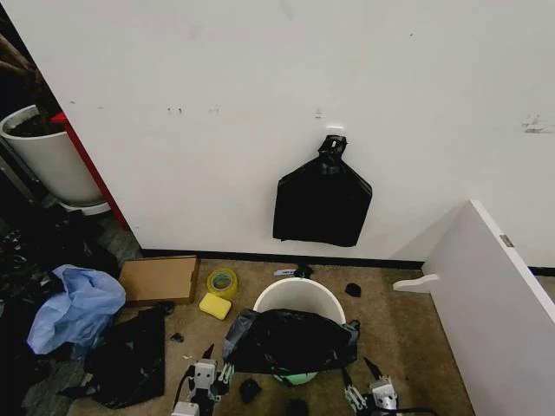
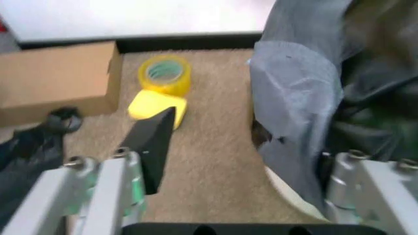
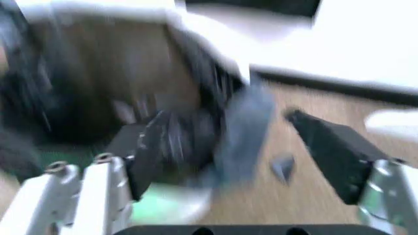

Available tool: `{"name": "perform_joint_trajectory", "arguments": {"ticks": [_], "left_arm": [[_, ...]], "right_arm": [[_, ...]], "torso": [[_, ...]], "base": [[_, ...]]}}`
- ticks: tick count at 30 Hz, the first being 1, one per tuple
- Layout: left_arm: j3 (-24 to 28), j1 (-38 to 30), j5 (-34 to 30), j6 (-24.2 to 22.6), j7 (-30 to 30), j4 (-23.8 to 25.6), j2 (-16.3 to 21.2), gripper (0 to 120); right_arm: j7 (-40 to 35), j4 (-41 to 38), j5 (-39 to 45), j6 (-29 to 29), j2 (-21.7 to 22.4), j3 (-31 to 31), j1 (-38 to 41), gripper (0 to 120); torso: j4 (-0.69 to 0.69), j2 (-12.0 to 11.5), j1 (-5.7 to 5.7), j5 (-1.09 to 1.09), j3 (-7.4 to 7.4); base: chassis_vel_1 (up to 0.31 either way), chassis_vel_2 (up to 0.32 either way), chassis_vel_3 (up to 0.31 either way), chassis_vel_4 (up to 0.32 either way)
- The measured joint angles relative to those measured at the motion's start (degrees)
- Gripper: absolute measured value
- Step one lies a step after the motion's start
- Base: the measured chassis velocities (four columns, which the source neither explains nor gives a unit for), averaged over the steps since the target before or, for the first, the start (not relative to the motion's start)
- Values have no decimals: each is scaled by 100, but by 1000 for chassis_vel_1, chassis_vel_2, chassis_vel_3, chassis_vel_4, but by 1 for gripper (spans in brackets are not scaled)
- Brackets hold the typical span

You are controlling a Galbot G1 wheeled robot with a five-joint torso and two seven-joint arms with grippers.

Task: Place the garbage bag over the trash bin.

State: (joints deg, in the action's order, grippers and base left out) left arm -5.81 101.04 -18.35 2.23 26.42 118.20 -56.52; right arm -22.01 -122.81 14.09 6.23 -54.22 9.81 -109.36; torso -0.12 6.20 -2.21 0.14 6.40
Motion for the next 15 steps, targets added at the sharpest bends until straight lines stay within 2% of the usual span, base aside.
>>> {"name": "perform_joint_trajectory", "arguments": {"ticks": [3, 4, 6, 8, 12, 13, 14, 15], "left_arm": [[-58, 254, 325, 430, -392, 166, 242, 80], [-85, 288, 701, 587, -471, 97, 293, 87], [-92, 292, 782, 605, -479, 72, 300, 88], [-101, 289, 915, 578, -431, -16, 291, 96], [-92, 183, 648, 871, -638, -59, 178, 100], [-80, 86, 486, 1172, -973, -74, 162, 100], [-80, 86, 486, 1172, -973, -74, 162, 100], [-77, 20, 397, 1357, -1204, -83, 161, 100]], "right_arm": [[554, -181, 134, 435, -91, 242, 262, 86], [820, -96, -7, 557, -187, 386, 488, 92], [896, -33, -96, 601, -238, 436, 579, 92], [1086, 239, -273, 704, -453, 508, 1023, 99], [1060, 299, 489, 169, -680, 378, 1882, 100], [1079, 260, 846, -248, -682, 376, 2182, 100], [1079, 260, 846, -248, -682, 376, 2182, 100], [1113, 217, 1094, -605, -644, 384, 2352, 100]], "torso": [[1, 0, 0, 1, 0], [1, 0, 0, -1, 0], [1, 0, 0, 0, 0], [0, 0, 0, 1, 0], [2, -1, 0, 1, 0], [3, -1, 0, 2, 1], [3, -1, 0, 2, 1], [3, -1, -1, 2, 1]], "base": [[0, 0, 0, 0], [0, 0, 0, 0], [0, 0, 0, 0], [0, 0, 0, 0], [0, 0, 0, 0], [0, 0, 0, 0], [0, 0, 0, 0], [0, 0, 0, 0]]}}
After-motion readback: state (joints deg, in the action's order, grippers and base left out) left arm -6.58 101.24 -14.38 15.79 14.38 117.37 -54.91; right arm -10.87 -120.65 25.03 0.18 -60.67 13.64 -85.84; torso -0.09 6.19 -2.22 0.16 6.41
